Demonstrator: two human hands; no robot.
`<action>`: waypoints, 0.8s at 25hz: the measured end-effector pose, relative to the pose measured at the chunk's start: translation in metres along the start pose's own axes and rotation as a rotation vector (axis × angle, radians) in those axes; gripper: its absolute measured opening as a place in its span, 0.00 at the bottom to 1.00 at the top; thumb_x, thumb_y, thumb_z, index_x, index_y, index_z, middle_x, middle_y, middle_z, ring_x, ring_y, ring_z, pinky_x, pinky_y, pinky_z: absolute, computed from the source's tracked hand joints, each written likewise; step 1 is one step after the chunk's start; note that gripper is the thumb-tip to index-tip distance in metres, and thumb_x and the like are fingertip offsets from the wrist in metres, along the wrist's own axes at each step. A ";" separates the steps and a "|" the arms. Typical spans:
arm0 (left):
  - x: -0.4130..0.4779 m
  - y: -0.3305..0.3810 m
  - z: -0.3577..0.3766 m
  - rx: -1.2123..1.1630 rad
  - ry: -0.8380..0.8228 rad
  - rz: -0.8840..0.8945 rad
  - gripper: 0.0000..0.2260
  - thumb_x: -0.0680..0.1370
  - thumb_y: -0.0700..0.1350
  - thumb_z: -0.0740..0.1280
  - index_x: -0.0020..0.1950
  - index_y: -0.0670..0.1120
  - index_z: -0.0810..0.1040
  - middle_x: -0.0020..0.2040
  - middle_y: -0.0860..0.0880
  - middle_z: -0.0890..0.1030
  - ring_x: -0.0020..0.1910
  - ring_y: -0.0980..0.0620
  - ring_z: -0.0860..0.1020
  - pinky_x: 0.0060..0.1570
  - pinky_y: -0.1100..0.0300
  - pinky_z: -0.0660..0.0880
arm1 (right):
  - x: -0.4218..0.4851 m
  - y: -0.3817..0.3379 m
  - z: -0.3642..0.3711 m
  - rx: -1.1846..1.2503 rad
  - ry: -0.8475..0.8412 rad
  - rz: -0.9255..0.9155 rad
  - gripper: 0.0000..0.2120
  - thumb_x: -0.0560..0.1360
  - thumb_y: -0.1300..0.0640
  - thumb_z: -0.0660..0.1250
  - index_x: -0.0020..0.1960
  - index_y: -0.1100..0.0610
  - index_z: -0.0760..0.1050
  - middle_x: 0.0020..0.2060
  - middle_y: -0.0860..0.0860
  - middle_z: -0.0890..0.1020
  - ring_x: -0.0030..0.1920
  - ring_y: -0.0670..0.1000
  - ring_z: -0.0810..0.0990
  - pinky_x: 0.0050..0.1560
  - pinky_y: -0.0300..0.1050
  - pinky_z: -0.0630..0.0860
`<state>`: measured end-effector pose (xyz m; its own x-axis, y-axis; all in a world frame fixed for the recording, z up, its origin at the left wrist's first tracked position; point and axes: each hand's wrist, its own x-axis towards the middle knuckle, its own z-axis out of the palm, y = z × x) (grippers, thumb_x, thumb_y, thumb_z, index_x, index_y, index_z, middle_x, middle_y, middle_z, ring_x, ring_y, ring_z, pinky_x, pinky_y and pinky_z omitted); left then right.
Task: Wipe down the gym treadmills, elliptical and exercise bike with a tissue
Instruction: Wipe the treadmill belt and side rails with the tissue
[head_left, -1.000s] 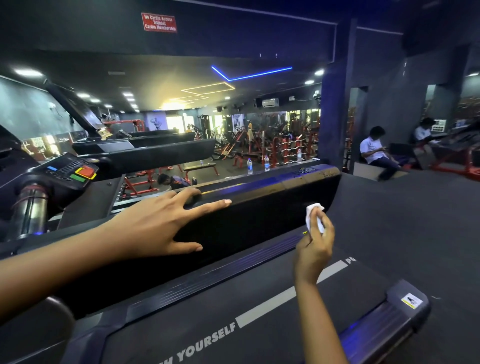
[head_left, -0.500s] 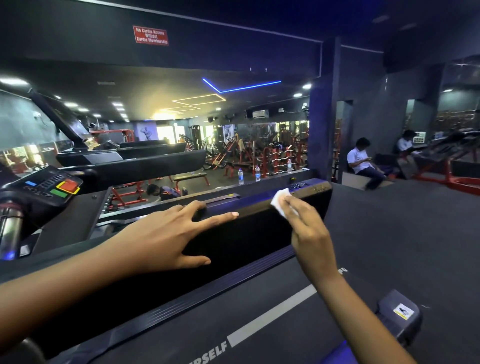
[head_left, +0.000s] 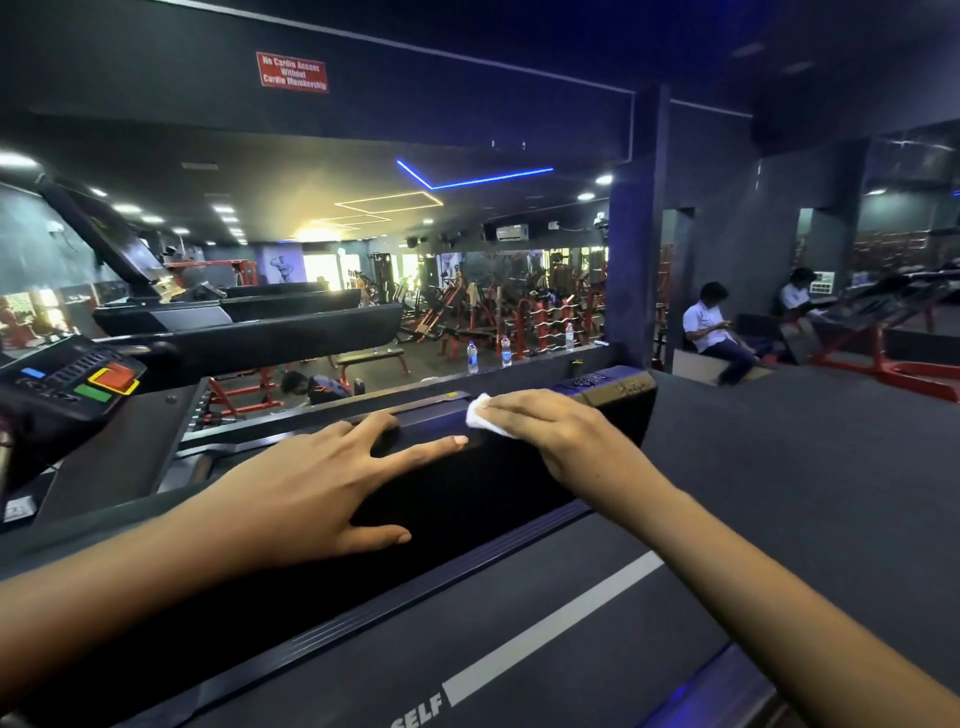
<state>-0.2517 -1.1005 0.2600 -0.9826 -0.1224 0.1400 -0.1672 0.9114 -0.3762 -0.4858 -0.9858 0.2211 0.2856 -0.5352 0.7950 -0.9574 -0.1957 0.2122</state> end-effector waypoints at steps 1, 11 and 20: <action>0.000 0.000 0.001 -0.004 -0.003 -0.002 0.33 0.67 0.75 0.41 0.66 0.72 0.26 0.71 0.49 0.58 0.62 0.48 0.72 0.59 0.51 0.74 | -0.002 0.013 -0.006 -0.003 -0.039 0.036 0.21 0.72 0.68 0.56 0.61 0.59 0.77 0.56 0.54 0.80 0.56 0.52 0.78 0.58 0.40 0.70; 0.002 0.004 -0.004 0.022 -0.055 -0.016 0.34 0.70 0.71 0.45 0.63 0.72 0.22 0.71 0.49 0.58 0.64 0.50 0.70 0.59 0.56 0.73 | -0.013 0.069 -0.036 -0.124 -0.117 0.362 0.25 0.68 0.74 0.59 0.60 0.57 0.78 0.56 0.54 0.81 0.56 0.55 0.79 0.56 0.43 0.72; 0.053 0.015 -0.006 0.025 -0.067 -0.033 0.36 0.77 0.67 0.55 0.64 0.71 0.25 0.73 0.47 0.56 0.68 0.49 0.67 0.55 0.58 0.73 | -0.029 0.069 -0.029 -0.122 -0.089 0.251 0.23 0.69 0.71 0.61 0.60 0.57 0.79 0.54 0.53 0.82 0.54 0.54 0.80 0.52 0.49 0.78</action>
<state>-0.3053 -1.0904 0.2675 -0.9795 -0.1794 0.0916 -0.2011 0.8965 -0.3947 -0.5612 -0.9599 0.2291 0.0365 -0.6253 0.7796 -0.9951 0.0490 0.0859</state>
